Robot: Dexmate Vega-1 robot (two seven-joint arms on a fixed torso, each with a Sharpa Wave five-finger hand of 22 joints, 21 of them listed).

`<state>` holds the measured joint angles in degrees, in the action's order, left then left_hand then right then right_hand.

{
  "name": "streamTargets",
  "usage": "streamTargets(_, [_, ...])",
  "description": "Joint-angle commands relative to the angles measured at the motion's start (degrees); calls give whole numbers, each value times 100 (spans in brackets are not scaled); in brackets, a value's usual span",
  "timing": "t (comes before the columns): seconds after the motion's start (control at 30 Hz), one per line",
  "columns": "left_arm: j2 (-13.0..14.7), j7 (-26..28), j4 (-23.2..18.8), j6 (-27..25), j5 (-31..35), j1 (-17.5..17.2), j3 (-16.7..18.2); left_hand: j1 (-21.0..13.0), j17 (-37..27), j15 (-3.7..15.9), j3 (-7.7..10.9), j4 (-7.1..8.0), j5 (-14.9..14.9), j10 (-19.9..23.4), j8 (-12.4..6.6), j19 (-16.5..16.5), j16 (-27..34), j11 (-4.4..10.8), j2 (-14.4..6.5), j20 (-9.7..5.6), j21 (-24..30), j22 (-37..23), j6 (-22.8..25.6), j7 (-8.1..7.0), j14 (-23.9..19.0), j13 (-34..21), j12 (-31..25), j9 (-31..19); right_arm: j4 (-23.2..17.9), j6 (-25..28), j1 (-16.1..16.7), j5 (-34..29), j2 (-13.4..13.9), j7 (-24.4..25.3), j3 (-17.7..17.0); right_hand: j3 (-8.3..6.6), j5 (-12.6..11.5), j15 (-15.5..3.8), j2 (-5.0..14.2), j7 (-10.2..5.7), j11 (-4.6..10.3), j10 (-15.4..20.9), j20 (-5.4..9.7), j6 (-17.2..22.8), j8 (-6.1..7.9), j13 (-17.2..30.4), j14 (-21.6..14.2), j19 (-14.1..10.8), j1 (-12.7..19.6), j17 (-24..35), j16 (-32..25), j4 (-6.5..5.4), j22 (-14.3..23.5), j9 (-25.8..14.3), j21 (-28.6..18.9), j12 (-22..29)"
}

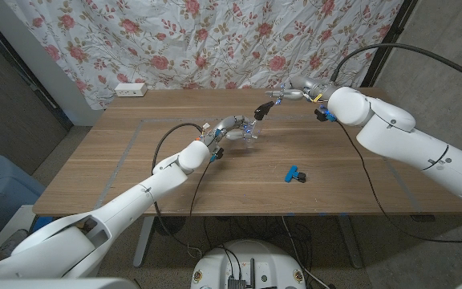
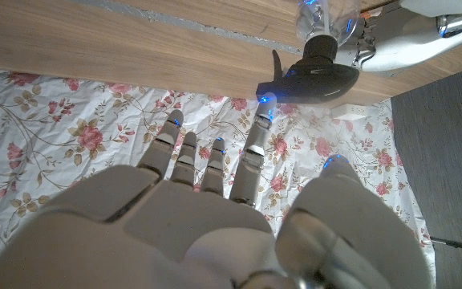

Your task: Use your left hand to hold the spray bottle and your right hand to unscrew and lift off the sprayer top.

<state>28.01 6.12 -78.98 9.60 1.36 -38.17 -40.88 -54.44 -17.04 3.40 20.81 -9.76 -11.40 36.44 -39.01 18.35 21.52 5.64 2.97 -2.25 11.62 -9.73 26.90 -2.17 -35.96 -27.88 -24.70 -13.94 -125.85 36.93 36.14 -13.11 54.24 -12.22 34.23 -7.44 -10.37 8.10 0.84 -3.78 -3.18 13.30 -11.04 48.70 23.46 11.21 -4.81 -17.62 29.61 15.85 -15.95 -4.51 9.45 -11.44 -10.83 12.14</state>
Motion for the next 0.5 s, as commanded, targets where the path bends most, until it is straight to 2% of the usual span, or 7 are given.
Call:
streamTargets(0.03, [-26, 83, 15, 12, 23, -5, -3, -369, -15, 819, 42, 5, -32, 417, -869, 50, -3, 332, -613, -442, -19, -23, 132, -77, -60, -192, -48, -20, -24, 381, -199, -84, -93, -117, 403, 11, -1, 63, -6, 56, -51, -27, -5, -26, -69, 10, 14, 27, -172, 20, -20, -83, 24, -7, 14, -5])
streamTargets(0.13, [-19, 89, -13, -6, 25, -20, -1, -358, -14, 819, 38, 11, -31, 414, -874, 51, -7, 331, -611, -448, -19, -23, 134, -78, -62, -194, -43, -17, -3, 425, -231, -93, -101, -143, 465, 43, -11, 75, -7, 65, -52, -52, -8, -39, -96, 10, 26, 35, -265, 24, -12, -117, 24, -2, 16, -17])
streamTargets(0.3, [-12, 96, -46, -30, 27, -39, -1, -370, -22, 807, 40, 5, -32, 414, -879, 49, -7, 335, -619, -441, -20, -23, 125, -80, -57, -197, -38, -11, 29, 485, -251, -42, -123, -164, 509, 142, -51, 78, -21, 123, -82, -120, -21, -202, -230, 9, 60, 59, -536, 34, 12, -208, 24, 11, 18, -46])
streamTargets(0.5, [-23, 76, -22, -4, 35, -20, -20, -382, -25, 812, 45, 0, -34, 413, -886, 48, -11, 306, -626, -442, -21, -23, 118, -76, -58, -201, -31, -6, 75, 475, -247, 17, -161, -90, 528, 199, -78, 110, -31, 207, -100, -153, -19, -306, -312, 9, 84, 78, -684, 39, 30, -251, 23, 15, 21, -57])
